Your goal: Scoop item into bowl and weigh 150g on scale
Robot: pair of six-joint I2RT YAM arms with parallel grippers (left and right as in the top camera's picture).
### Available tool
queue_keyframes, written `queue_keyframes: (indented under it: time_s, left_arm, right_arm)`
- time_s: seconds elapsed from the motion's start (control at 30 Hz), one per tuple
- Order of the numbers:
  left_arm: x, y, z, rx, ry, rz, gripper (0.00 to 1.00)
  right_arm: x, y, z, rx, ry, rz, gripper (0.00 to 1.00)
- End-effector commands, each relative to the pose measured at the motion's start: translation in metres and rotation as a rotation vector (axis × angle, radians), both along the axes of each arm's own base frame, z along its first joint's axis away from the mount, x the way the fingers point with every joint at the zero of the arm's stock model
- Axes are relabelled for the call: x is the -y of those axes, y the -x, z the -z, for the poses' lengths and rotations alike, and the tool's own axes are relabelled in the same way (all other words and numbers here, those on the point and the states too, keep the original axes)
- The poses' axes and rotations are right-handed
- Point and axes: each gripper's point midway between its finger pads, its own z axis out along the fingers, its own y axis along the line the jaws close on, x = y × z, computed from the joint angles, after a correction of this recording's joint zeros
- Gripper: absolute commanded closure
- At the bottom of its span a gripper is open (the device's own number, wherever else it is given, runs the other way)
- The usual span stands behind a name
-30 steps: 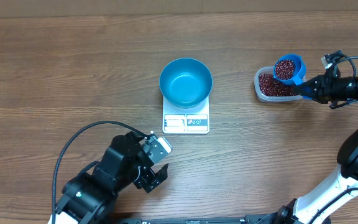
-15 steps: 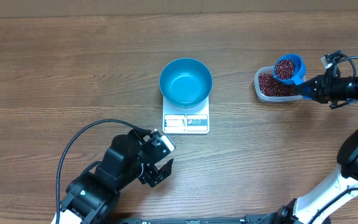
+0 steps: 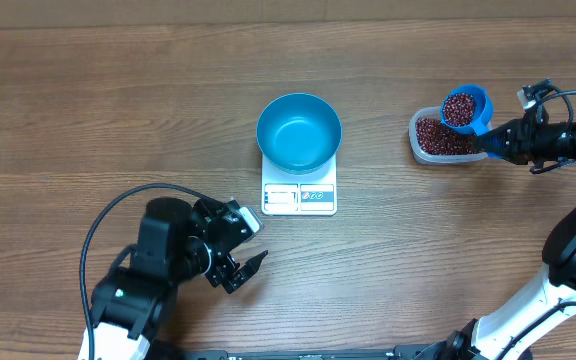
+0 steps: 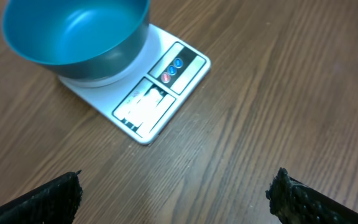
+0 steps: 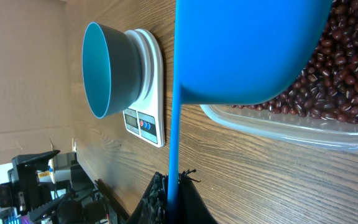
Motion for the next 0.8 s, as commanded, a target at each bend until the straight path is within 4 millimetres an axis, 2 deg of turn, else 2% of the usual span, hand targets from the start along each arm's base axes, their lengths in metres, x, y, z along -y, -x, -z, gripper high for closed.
queue_keyframes:
  time_s: [0.0,0.33,0.6,0.77]
  left_arm:
    - [0.011,0.009,0.002,-0.01,0.06,0.139,0.0]
    - [0.013,0.002,0.025,-0.058,0.035,0.2,0.0]
    - [0.01,-0.016,0.029,-0.016,0.005,0.169,0.01]
    - [0.0,-0.026,0.032,-0.05,-0.013,0.049,0.0]
  right_arm:
    - [-0.002,-0.002,-0.01,0.043,-0.011,-0.001,0.96]
    - [-0.002,-0.001,-0.01,0.04,-0.014,0.0,0.96]
    - [-0.002,-0.001,-0.01,0.037,-0.015,0.002,0.96]
    - [-0.002,-0.001,-0.01,0.037,-0.015,0.002,0.96]
